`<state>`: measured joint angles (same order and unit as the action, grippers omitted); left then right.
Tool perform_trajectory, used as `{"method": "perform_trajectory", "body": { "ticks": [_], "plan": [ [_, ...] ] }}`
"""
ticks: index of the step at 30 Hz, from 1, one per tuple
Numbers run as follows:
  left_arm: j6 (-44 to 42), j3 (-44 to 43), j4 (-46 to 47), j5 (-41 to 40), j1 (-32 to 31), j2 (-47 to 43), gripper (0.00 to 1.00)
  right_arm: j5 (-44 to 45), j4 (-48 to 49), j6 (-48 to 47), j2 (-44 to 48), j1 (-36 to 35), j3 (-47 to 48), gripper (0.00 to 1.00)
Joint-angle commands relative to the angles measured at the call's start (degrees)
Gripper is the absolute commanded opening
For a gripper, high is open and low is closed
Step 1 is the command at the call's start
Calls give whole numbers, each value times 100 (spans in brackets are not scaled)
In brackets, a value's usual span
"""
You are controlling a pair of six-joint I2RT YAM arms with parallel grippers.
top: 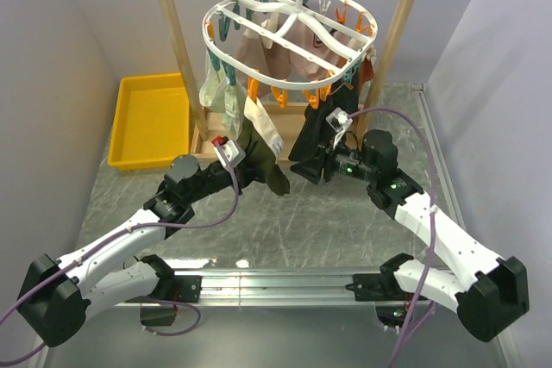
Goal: Clip the underwear to the hanger
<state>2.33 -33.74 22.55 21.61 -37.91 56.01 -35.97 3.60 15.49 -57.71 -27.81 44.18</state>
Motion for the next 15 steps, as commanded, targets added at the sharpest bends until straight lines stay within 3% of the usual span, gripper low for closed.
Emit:
{"method": "perform_trajectory", "body": {
  "ticks": [1, 5, 11, 15],
  "plan": [
    [-163, 78, 611, 1071, 91, -134, 12, -534, 1053, 550, -161, 30, 3, 55],
    [-371, 34, 672, 1478, 91, -64, 13, -657, 1459, 754, -372, 13, 29, 55],
    [-347, -54, 786, 1566, 100, 77, 15, -921, 1794, 965, -574, -84, 11, 44],
    [-330, -133, 804, 1566, 91, 138, 15, -1000, 1934, 1149, -732, -163, 55, 44]
  ]
}}
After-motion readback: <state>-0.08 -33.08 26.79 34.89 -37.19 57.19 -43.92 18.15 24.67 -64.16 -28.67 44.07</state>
